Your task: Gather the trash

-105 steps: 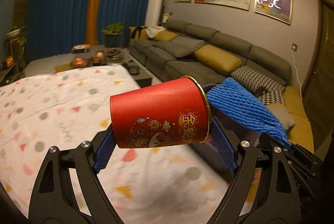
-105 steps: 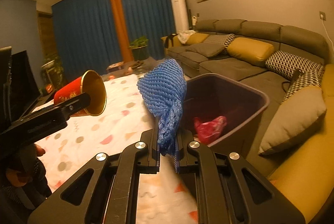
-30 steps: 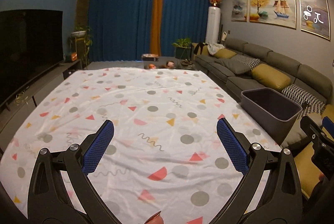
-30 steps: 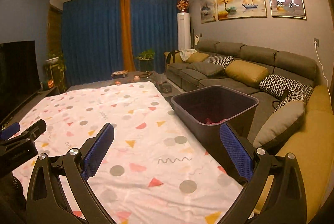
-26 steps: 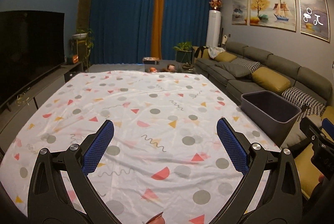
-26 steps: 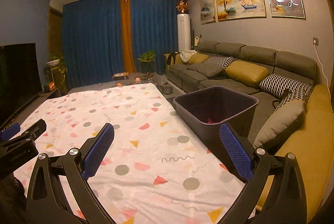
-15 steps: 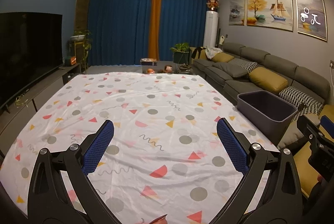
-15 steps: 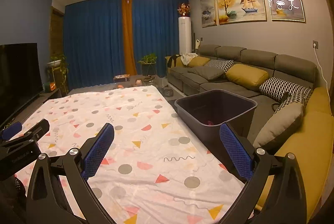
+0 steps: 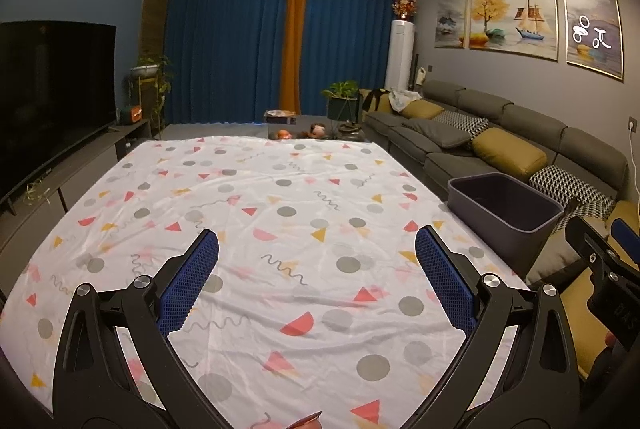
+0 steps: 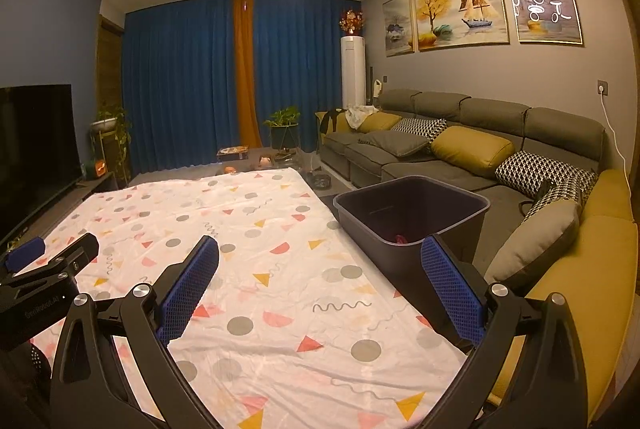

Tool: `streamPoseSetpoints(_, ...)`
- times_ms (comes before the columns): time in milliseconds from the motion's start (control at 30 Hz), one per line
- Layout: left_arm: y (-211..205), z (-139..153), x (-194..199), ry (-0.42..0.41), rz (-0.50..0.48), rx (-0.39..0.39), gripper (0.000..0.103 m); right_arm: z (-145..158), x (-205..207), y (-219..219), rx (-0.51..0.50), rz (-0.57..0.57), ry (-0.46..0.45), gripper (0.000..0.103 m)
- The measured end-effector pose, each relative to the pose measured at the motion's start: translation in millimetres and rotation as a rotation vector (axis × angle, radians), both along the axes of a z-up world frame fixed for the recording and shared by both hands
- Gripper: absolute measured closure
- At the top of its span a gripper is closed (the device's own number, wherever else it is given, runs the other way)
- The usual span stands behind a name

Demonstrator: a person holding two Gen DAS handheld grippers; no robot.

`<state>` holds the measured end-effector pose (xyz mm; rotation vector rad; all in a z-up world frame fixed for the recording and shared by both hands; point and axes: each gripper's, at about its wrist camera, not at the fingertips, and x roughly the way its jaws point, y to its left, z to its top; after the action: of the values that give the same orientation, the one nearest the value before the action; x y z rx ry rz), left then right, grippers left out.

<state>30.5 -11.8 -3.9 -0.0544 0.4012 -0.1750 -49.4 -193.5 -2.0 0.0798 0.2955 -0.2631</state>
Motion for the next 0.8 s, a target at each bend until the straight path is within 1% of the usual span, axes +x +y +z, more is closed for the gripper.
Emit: streamPoseSetpoints(800,-5.1,-0.7,-1.8,0.005,-0.013,0.000,0.006,3.8,-2.6,-3.9,-0.001,-0.013,-0.009,0.005)
